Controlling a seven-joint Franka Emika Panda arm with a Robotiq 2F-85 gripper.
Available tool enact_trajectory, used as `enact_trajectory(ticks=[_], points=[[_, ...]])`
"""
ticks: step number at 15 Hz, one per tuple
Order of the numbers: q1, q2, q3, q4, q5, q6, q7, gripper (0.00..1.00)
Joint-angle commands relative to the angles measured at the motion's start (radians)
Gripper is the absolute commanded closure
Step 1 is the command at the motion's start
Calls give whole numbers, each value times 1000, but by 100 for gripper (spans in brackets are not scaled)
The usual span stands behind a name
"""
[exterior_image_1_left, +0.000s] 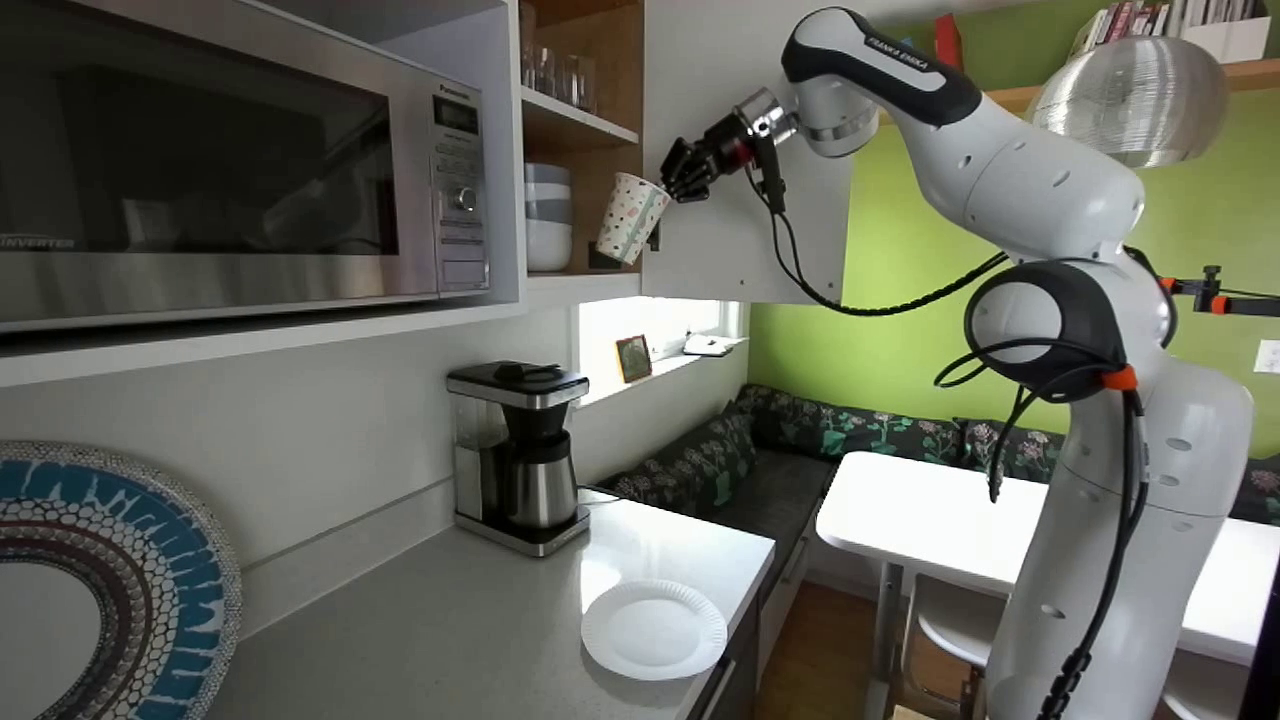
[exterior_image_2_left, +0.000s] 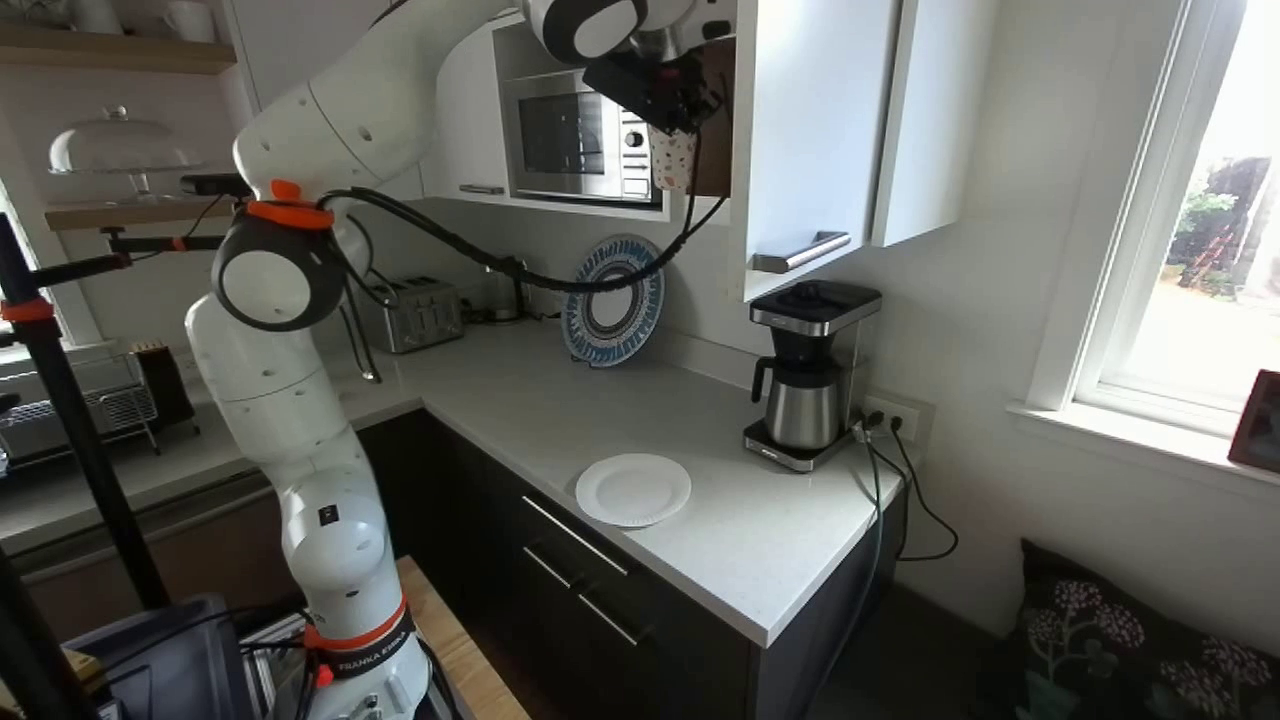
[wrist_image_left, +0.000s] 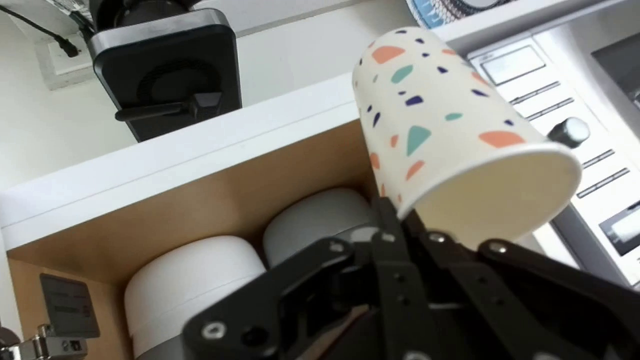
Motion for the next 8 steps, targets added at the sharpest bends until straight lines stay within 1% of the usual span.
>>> enact_trajectory(ticks=[1, 4, 5, 6, 8], points=[[4, -165, 32, -246, -56, 13, -138, 99], [-10, -252, 50, -390, -112, 34, -235, 99], [-14, -277, 47, -433, -123, 30, -261, 99], [9, -296, 26, -469, -152, 44, -286, 99], [8, -338, 16, -553, -187, 70, -332, 99]])
